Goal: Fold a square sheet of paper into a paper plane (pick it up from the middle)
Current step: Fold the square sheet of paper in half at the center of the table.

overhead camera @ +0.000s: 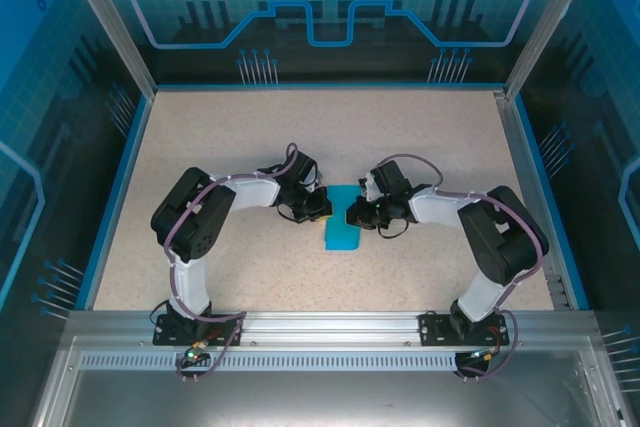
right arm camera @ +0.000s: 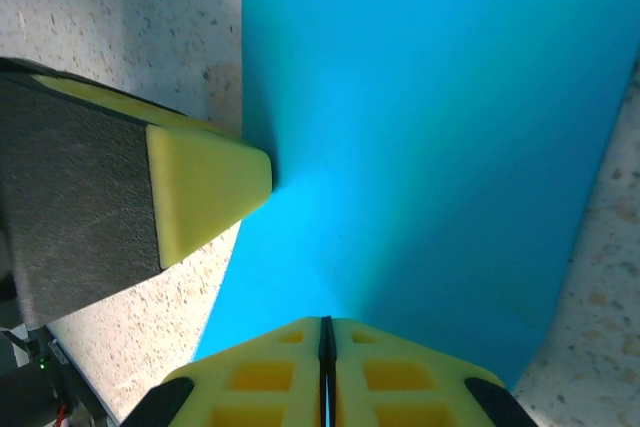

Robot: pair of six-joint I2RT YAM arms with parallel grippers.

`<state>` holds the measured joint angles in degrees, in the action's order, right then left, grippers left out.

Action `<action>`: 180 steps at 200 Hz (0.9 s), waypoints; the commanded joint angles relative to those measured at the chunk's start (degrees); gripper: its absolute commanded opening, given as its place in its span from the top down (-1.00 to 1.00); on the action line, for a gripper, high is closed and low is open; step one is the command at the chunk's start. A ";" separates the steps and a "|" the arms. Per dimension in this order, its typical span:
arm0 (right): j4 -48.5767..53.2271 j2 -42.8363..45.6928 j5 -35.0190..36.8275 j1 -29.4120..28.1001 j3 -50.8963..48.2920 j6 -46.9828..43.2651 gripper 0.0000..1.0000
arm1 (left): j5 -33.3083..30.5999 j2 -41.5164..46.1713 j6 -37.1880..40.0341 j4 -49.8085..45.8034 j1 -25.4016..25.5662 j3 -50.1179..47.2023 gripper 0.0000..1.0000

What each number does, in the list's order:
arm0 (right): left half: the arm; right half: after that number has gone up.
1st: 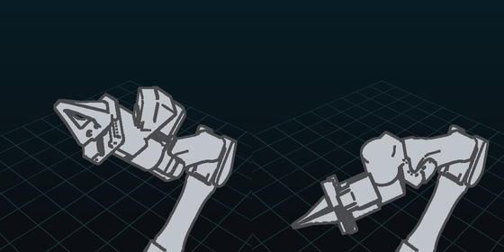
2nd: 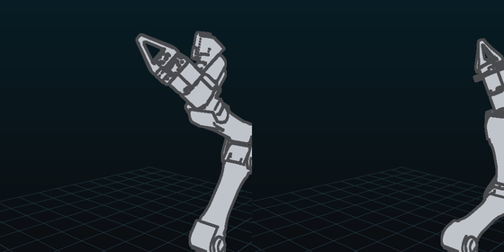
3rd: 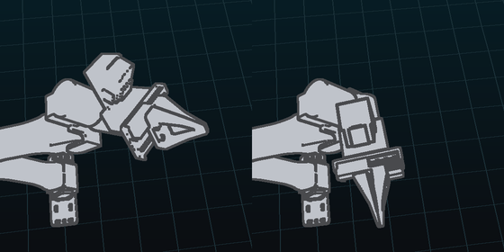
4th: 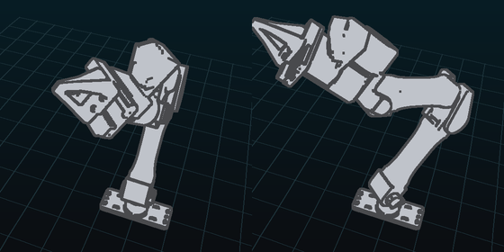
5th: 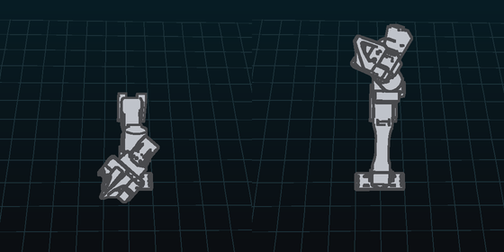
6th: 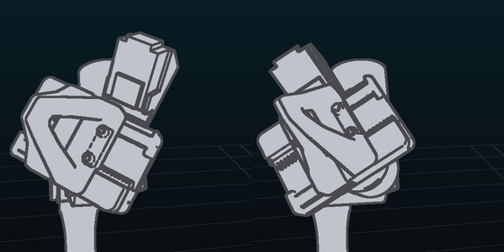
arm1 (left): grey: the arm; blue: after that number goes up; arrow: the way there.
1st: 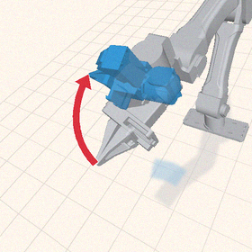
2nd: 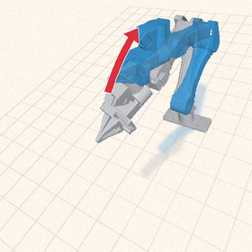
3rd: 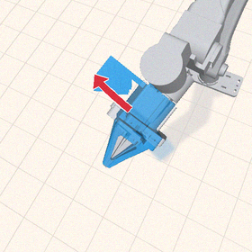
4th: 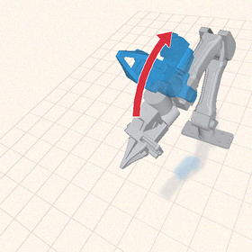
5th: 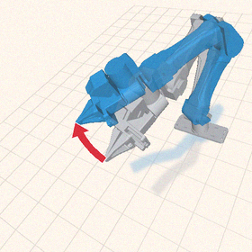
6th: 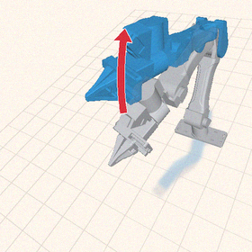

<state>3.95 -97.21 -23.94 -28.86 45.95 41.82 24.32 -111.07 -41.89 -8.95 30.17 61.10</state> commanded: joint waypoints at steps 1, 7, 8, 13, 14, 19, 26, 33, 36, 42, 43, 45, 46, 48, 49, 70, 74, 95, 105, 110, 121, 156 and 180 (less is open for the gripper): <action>1.07 -1.69 -2.66 -0.84 -1.02 -0.65 0.79 | -7.15 -5.62 -0.28 -8.80 1.19 -2.65 1.00; 1.37 -1.95 -2.62 -0.84 -1.38 -0.92 0.79 | -7.25 -5.61 -0.43 -8.83 1.28 -2.65 1.00; 1.44 -2.03 -2.61 -0.84 -1.39 -0.98 0.79 | -7.26 -5.63 -0.41 -8.81 1.29 -2.65 1.00; 1.82 -2.23 -2.64 -0.82 -1.60 -1.16 0.79 | -7.31 -5.70 -0.49 -8.80 1.28 -2.65 1.00; 1.88 -2.26 -2.62 -0.83 -1.63 -1.23 0.79 | -7.33 -5.67 -0.53 -8.80 1.24 -2.65 1.00; 2.17 -2.32 -2.75 -0.85 -2.00 -1.70 0.79 | -7.42 -5.74 -0.59 -8.76 1.23 -2.60 1.00; 2.49 -2.27 -2.87 -0.91 -2.55 -2.12 0.79 | -7.48 -5.78 -0.69 -8.81 1.37 -2.66 1.00; 2.85 -2.16 -2.97 -0.85 -3.11 -2.71 0.78 | -7.60 -5.81 -0.78 -8.76 1.32 -2.74 1.00; 3.05 -2.10 -3.11 -0.85 -3.37 -2.90 0.78 | -7.61 -5.78 -0.82 -8.78 1.37 -2.76 1.00; 3.74 -2.03 -3.15 -0.84 -3.78 -3.52 0.78 | -7.70 -5.91 -0.94 -8.68 1.36 -2.83 1.00; 3.85 -1.98 -3.18 -0.84 -3.86 -3.65 0.78 | -7.70 -5.96 -0.93 -8.70 1.37 -2.83 1.00; 4.11 -1.90 -3.16 -0.84 -4.03 -3.82 0.78 | -7.70 -5.93 -0.98 -8.76 1.38 -2.81 1.00; 4.17 -1.87 -3.14 -0.80 -4.12 -3.93 0.78 | -7.75 -5.97 -0.99 -8.69 1.38 -2.82 1.00; 4.43 -1.81 -3.09 -0.83 -4.18 -4.11 0.78 | -7.78 -5.99 -1.02 -8.71 1.38 -2.87 1.00; 4.55 -1.78 -3.11 -0.84 -4.28 -4.20 0.78 | -7.79 -6.00 -1.06 -8.71 1.38 -2.89 1.00; 6.49 -0.32 -2.89 -0.85 -6.68 -5.45 0.78 | -8.08 -6.09 -1.35 -8.62 1.33 -3.09 1.00; 6.86 0.17 -2.85 -0.84 -7.07 -5.64 0.78 | -8.18 -6.07 -1.35 -8.63 1.33 -3.14 1.00; 8.51 2.42 -2.98 -0.83 -9.74 -6.13 0.77 | -8.40 -6.15 -1.77 -8.38 1.37 -3.27 1.00; 9.26 3.62 -3.17 -0.97 -10.98 -6.22 0.77 | -8.40 -6.24 -1.79 -8.32 1.34 -3.27 1.00; 9.71 4.25 -3.10 -1.08 -11.70 -6.18 0.77 | -8.38 -6.27 -1.79 -8.31 1.38 -3.27 1.00; 10.45 5.63 -3.28 -1.11 -12.94 -6.36 0.76 | -8.49 -6.20 -1.79 -8.28 1.35 -3.27 1.00; 12.99 9.37 -2.71 -1.15 -11.58 -6.86 0.75 | -8.34 -6.44 -1.75 -8.23 1.37 -2.90 1.00; 13.70 14.35 -1.23 -1.48 -7.70 -5.12 0.73 | -8.32 -6.23 -1.66 -8.45 1.46 -2.79 1.00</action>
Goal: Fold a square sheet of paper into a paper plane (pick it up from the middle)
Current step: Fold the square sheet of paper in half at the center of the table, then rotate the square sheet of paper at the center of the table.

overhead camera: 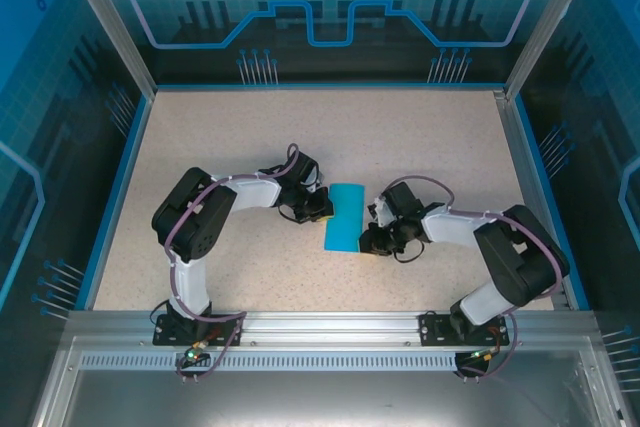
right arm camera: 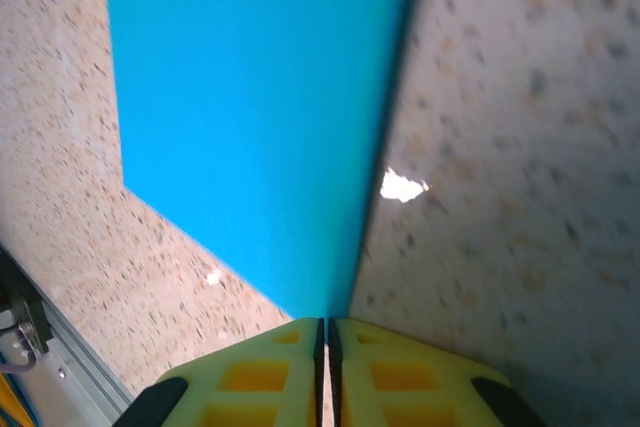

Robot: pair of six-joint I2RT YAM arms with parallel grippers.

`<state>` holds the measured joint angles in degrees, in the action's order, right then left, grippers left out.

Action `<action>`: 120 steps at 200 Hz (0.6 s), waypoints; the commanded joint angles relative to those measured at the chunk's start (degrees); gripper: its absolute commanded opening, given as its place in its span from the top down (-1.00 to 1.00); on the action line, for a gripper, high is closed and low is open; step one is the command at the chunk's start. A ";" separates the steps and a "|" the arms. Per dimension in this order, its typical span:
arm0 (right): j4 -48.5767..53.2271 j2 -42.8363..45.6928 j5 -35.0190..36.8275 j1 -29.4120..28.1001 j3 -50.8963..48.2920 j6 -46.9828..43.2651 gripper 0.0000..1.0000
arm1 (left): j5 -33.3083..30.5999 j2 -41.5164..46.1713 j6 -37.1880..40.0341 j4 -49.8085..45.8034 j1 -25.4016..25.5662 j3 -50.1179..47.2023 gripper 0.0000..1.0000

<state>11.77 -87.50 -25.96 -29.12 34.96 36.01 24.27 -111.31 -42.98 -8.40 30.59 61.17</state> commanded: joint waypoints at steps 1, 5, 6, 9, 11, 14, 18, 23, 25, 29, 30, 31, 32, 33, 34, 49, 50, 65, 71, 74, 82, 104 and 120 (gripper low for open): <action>5.89 4.85 0.98 -1.30 3.46 0.75 0.72 | -8.27 -6.02 -0.59 -8.95 1.05 -2.85 1.00; 5.90 5.47 1.83 -1.40 4.14 0.96 0.71 | -8.28 -6.02 -0.53 -9.06 1.10 -2.81 1.00; 5.90 5.62 2.03 -1.52 4.23 0.98 0.71 | -8.23 -5.98 -0.53 -9.07 1.12 -2.81 1.00; 5.85 5.89 2.49 -1.55 4.63 0.99 0.71 | -8.23 -6.02 -0.56 -9.02 1.14 -2.85 1.00; 5.82 5.99 2.80 -1.59 4.91 0.95 0.71 | -8.22 -6.03 -0.55 -9.00 1.14 -2.77 1.00; 5.74 5.88 3.25 -1.63 5.37 0.87 0.70 | -8.23 -5.98 -0.57 -9.00 1.10 -2.74 1.00; 5.68 5.70 3.74 -1.60 5.90 0.75 0.70 | -8.27 -6.02 -0.58 -8.93 1.13 -2.76 1.00; 5.46 5.12 4.42 -1.65 6.53 0.65 0.70 | -8.28 -5.95 -0.61 -8.89 1.20 -2.72 1.00; 5.46 4.66 4.57 -1.71 6.81 0.58 0.70 | -8.28 -5.99 -0.61 -8.84 1.20 -2.72 1.00; 5.25 3.71 4.63 -1.68 7.37 0.48 0.70 | -8.23 -6.11 -0.61 -8.85 1.18 -2.65 1.00; 5.18 3.46 4.57 -1.70 7.52 0.47 0.71 | -8.21 -6.07 -0.61 -8.88 1.20 -2.64 1.00; 5.10 3.34 4.50 -1.71 7.64 0.47 0.71 | -8.24 -6.09 -0.61 -8.89 1.22 -2.64 1.00; 5.01 3.06 4.46 -1.72 7.83 0.42 0.71 | -8.22 -6.10 -0.61 -8.90 1.22 -2.63 1.00; 4.93 2.74 4.40 -1.77 7.97 0.40 0.71 | -8.20 -6.11 -0.61 -8.86 1.18 -2.54 1.00; 4.80 2.50 4.32 -1.79 8.08 0.39 0.71 | -8.15 -6.11 -0.61 -8.84 1.20 -2.54 1.00; 3.60 -1.46 4.07 -2.73 9.83 0.25 0.71 | -8.18 -6.12 -0.47 -9.07 1.24 -2.30 1.00; 3.56 -1.72 4.03 -2.84 9.98 0.22 0.71 | -8.14 -6.12 -0.50 -9.13 1.28 -2.30 1.00; 3.16 -4.93 4.10 -4.11 11.16 0.13 0.72 | -8.25 -5.90 -0.28 -9.39 1.27 -2.22 1.00; 3.17 -5.89 4.23 -4.42 11.22 0.12 0.73 | -8.25 -5.86 -0.23 -9.44 1.31 -2.19 1.00; 3.25 -6.30 4.41 -4.52 11.16 0.11 0.73 | -8.27 -5.79 -0.20 -9.44 1.24 -2.24 1.00; 3.51 -7.00 4.84 -4.70 10.58 0.20 0.73 | -8.28 -5.68 -0.10 -9.44 1.29 -2.19 1.00; 3.82 -6.60 5.67 -4.71 7.71 0.07 0.74 | -7.85 -5.28 0.39 -9.35 1.32 -1.85 1.00; 4.35 -5.90 5.99 -4.71 5.55 -0.15 0.74 | -7.08 -4.78 1.10 -9.20 1.31 -1.26 1.00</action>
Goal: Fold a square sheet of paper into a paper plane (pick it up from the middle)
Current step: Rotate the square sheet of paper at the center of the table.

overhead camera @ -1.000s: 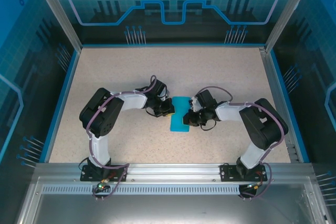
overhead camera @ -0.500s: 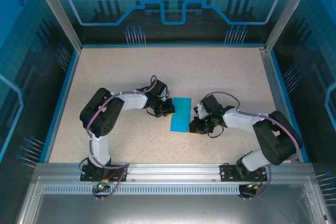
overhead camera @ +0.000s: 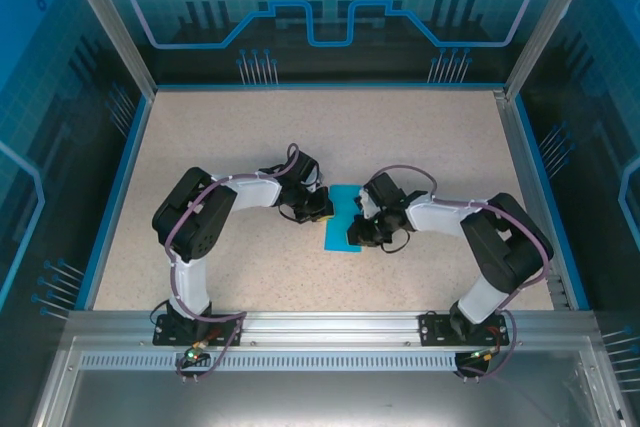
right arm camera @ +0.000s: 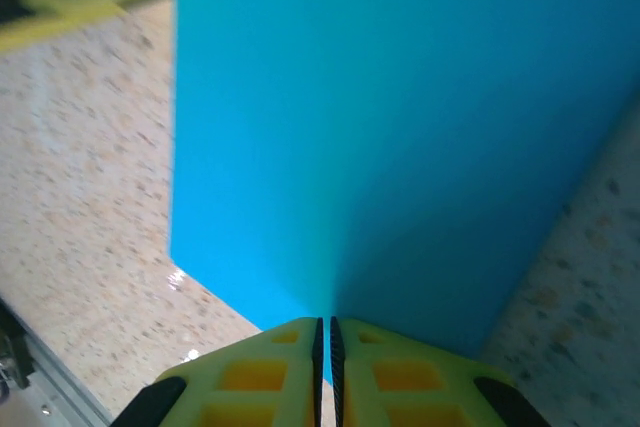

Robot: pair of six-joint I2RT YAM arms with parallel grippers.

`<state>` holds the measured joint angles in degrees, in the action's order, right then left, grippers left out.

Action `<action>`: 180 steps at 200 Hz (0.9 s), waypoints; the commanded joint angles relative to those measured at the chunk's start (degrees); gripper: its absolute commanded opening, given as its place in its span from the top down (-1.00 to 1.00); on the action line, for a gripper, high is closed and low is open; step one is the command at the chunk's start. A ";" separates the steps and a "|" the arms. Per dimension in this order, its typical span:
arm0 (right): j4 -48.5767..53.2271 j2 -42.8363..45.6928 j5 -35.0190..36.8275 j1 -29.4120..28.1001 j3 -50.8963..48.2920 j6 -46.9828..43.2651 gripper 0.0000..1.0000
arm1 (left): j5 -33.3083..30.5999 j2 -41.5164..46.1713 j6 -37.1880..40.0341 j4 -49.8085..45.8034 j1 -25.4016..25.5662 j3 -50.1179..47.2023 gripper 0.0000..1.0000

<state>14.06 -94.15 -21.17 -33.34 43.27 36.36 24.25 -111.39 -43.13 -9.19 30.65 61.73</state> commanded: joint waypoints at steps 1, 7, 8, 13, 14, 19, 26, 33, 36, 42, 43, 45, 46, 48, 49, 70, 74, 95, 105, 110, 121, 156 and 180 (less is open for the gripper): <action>2.08 0.82 1.21 -0.50 -2.93 -0.50 0.74 | -7.00 -4.66 1.32 -8.35 1.25 -1.77 1.00; 2.27 0.90 1.35 -0.49 -3.58 -0.50 0.74 | -6.62 -4.33 1.60 -8.11 1.34 -1.52 1.00; 2.28 0.94 1.37 -0.49 -3.69 -0.50 0.74 | -6.60 -4.26 1.62 -8.07 1.34 -1.53 1.00; 2.37 1.01 1.41 -0.43 -4.10 -0.42 0.74 | -6.22 -3.95 1.73 -7.96 1.34 -1.21 1.00; 2.33 0.99 1.40 -0.46 -4.17 -0.42 0.74 | -6.14 -3.80 1.69 -7.95 1.34 -1.15 1.00; 2.28 0.99 1.35 -0.45 -4.64 -0.37 0.74 | -5.79 -3.39 1.80 -7.78 1.34 -0.93 1.00; 2.00 0.99 1.18 -0.49 -4.98 -0.12 0.74 | -5.06 -2.74 1.98 -7.43 1.32 -0.51 1.00; 1.54 0.90 0.80 -0.45 -5.16 0.34 0.74 | -4.31 -1.86 2.00 -7.10 1.33 -0.11 1.00; 1.16 0.90 0.63 -0.50 -5.20 0.56 0.74 | -4.01 -1.41 2.00 -6.93 1.34 0.02 1.00; 0.33 0.81 -0.17 -0.55 -5.13 1.20 0.74 | -3.63 -0.47 1.86 -6.72 1.31 0.37 0.98; 0.25 0.77 -0.17 -0.57 -5.06 1.40 0.74 | -3.57 -0.17 1.93 -6.63 1.32 0.43 0.97; -0.05 0.75 -0.34 -0.58 -4.95 1.78 0.74 | -3.46 0.20 1.98 -6.59 1.29 0.59 0.95; -0.25 0.74 -0.39 -0.62 -4.90 1.96 0.74 | -3.44 0.38 1.91 -6.61 1.31 0.67 0.93; -0.66 0.77 -0.59 -0.70 -4.87 2.31 0.75 | -3.36 0.78 1.96 -6.69 1.38 0.78 0.91; -0.86 0.75 -0.70 -0.78 -4.82 2.49 0.75 | -3.35 0.98 1.98 -6.75 1.36 0.85 0.89; -5.72 0.45 -1.10 -2.21 -2.92 7.73 0.75 | -5.37 5.83 1.42 -7.64 1.14 2.20 0.66; -6.50 0.13 -0.88 -2.41 -2.50 8.86 0.75 | -5.99 6.75 1.04 -7.71 1.00 2.25 0.61; -10.89 -2.38 1.16 -3.32 0.11 15.39 0.74 | -9.07 11.00 -1.06 -7.60 0.13 1.45 0.52; -13.39 -4.27 1.52 -3.73 1.32 18.27 0.74 | -10.44 12.69 -1.89 -7.28 -0.20 0.46 0.51; -14.83 -5.17 1.41 -4.07 1.88 19.71 0.74 | -10.86 13.51 -2.22 -6.74 -0.29 -0.21 0.51; -16.94 -7.03 0.82 -4.48 3.32 21.60 0.74 | -11.33 14.96 -3.20 -5.46 -0.43 -1.80 0.50; -16.66 -3.40 0.22 -2.11 4.43 17.71 0.72 | -9.20 19.38 -5.99 0.39 -0.30 -7.72 0.53; -14.63 0.08 -1.16 0.89 3.59 12.59 0.73 | -8.15 22.00 -7.51 4.66 1.22 -10.95 0.60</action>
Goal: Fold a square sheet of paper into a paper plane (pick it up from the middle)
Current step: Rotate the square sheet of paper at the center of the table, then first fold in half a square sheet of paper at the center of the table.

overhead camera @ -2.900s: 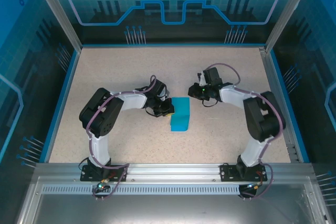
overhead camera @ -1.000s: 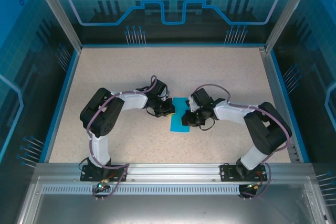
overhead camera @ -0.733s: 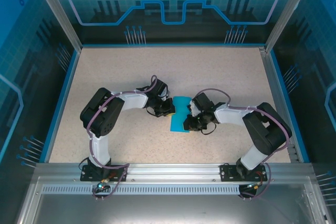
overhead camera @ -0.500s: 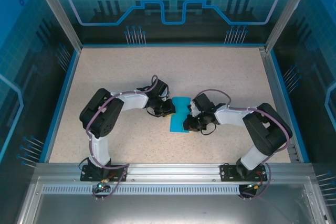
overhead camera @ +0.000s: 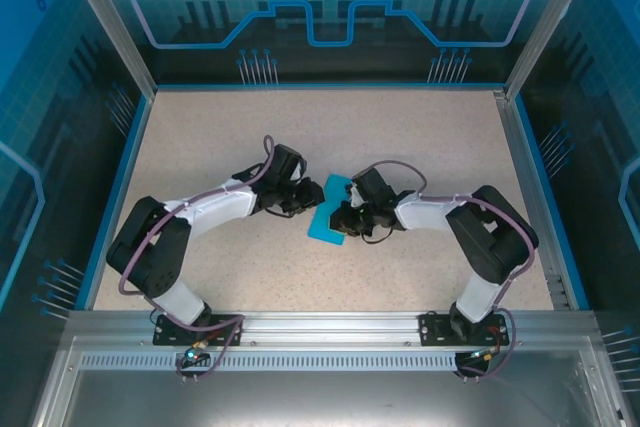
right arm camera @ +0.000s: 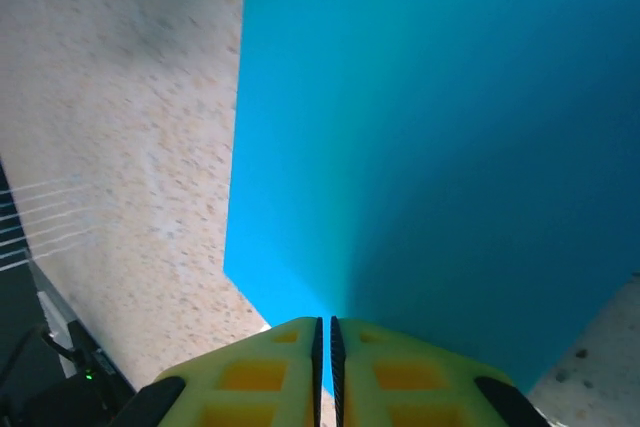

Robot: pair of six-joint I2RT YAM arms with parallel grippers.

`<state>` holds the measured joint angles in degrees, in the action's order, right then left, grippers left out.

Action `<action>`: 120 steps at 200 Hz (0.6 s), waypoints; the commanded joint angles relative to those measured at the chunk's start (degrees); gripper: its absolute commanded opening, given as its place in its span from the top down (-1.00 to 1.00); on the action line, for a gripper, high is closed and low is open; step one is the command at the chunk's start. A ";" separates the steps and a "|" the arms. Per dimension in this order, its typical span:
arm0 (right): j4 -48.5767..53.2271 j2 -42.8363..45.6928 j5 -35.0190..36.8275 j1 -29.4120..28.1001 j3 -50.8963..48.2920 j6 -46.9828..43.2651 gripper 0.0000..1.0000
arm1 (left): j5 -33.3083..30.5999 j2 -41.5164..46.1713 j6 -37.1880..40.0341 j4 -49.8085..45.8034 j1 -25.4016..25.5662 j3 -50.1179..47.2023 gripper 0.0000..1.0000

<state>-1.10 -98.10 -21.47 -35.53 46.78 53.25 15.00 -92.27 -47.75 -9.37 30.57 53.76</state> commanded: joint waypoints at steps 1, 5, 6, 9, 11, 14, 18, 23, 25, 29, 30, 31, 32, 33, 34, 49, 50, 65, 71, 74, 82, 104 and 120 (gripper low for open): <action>0.60 4.18 -0.94 3.17 0.02 -4.57 0.73 | 1.13 2.92 -2.98 4.95 1.41 -3.05 0.60; 0.88 4.34 -1.33 3.69 -0.17 -5.40 0.72 | 1.24 3.17 -3.24 5.48 1.85 -3.39 0.62; 0.99 4.38 -1.40 3.88 -0.18 -5.64 0.72 | 1.25 3.25 -3.36 5.58 1.90 -3.43 0.63; 1.27 4.43 -1.79 4.24 -0.11 -6.41 0.73 | 1.30 3.35 -3.52 5.86 2.25 -3.60 0.64; 1.47 4.42 -1.98 4.52 -0.09 -6.78 0.73 | 1.33 3.46 -3.63 6.16 2.40 -3.75 0.65; 2.07 4.32 -2.13 4.82 0.06 -7.35 0.73 | 1.42 3.49 -3.77 6.46 2.79 -3.89 0.66; 2.59 4.12 -2.41 5.29 0.29 -8.18 0.73 | 1.48 3.51 -3.92 6.91 3.26 -4.08 0.68; 3.18 3.73 -3.02 5.76 0.57 -9.19 0.73 | 1.58 3.46 -4.21 7.43 3.78 -4.26 0.70; 3.45 3.52 -3.30 6.03 0.76 -9.61 0.74 | 1.62 3.36 -4.27 7.56 3.99 -4.32 0.72; 3.87 3.00 -3.71 6.45 1.07 -10.29 0.75 | 1.73 3.01 -4.53 7.82 4.34 -4.23 0.75; 3.98 2.83 -3.86 6.58 1.18 -10.46 0.75 | 1.84 2.99 -4.58 7.80 4.51 -4.21 0.76; 4.08 2.70 -3.98 6.68 1.28 -10.59 0.75 | 1.90 2.94 -4.65 7.79 4.64 -4.15 0.76; 4.13 2.63 -4.04 6.78 1.37 -10.74 0.75 | 1.93 2.87 -4.78 7.83 4.75 -4.17 0.77; 4.20 2.47 -4.20 6.87 1.42 -10.82 0.75 | 1.94 2.79 -4.84 7.85 4.80 -4.18 0.78; 4.23 2.30 -4.28 6.96 1.53 -10.94 0.75 | 1.99 2.66 -4.91 7.91 4.91 -4.14 0.78; 4.43 0.38 -6.05 8.14 2.96 -12.96 0.77 | 2.78 1.35 -5.68 8.96 6.48 -3.97 0.86; 4.44 0.29 -6.13 8.21 3.09 -13.07 0.78 | 2.81 1.24 -5.69 8.99 6.59 -3.95 0.87; 5.03 -1.59 -6.57 8.77 5.18 -14.42 0.79 | 2.97 -0.31 -6.04 8.76 8.01 -3.08 0.91; 5.04 -2.39 -6.87 8.98 5.77 -14.74 0.79 | 3.01 -1.02 -6.08 8.70 8.46 -2.78 0.93; 5.07 -2.72 -6.99 9.05 6.04 -14.83 0.80 | 3.01 -1.30 -6.17 8.67 8.61 -2.63 0.94; 4.91 -3.47 -7.29 9.26 6.47 -14.98 0.80 | 2.93 -2.20 -6.47 8.68 8.89 -2.42 0.98; 5.50 -5.59 -7.24 9.68 7.78 -15.42 0.82 | 2.84 -4.40 -6.76 9.01 9.27 -2.09 1.00; 6.06 -6.92 -7.40 9.86 8.43 -15.70 0.83 | 3.41 -6.12 -7.28 9.90 9.33 -2.03 1.00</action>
<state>2.79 -102.65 -27.09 -26.59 53.39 39.72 16.88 -95.96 -53.74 -0.93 39.51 50.11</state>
